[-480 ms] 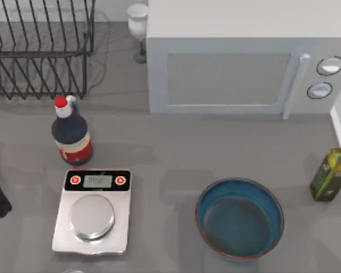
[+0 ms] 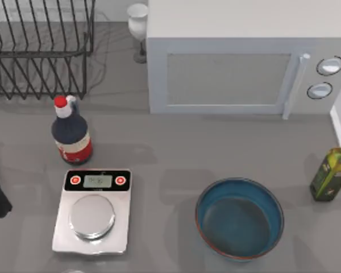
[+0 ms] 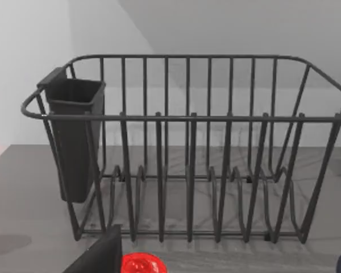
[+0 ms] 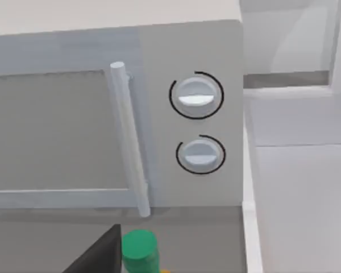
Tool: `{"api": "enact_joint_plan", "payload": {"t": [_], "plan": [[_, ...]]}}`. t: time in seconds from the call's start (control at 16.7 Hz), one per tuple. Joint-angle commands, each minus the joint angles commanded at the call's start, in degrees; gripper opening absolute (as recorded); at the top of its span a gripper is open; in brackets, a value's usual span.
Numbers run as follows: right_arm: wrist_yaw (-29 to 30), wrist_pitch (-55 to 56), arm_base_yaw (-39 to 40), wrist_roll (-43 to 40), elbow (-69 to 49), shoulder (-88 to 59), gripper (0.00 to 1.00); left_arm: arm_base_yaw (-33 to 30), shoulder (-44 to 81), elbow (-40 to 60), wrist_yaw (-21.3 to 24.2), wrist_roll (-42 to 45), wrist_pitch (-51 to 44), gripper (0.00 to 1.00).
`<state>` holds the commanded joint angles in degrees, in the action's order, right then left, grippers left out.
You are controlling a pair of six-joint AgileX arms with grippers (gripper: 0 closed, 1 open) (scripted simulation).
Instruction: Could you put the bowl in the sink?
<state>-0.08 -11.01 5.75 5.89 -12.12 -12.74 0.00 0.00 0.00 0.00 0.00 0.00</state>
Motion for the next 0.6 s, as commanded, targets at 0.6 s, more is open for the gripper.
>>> {"api": "enact_joint_plan", "payload": {"t": [0.6], "plan": [[0.1,-38.2,18.3,18.7,-38.4,-55.3,1.0,0.0,0.0,0.0,0.0,0.0,0.0,1.0]]}}
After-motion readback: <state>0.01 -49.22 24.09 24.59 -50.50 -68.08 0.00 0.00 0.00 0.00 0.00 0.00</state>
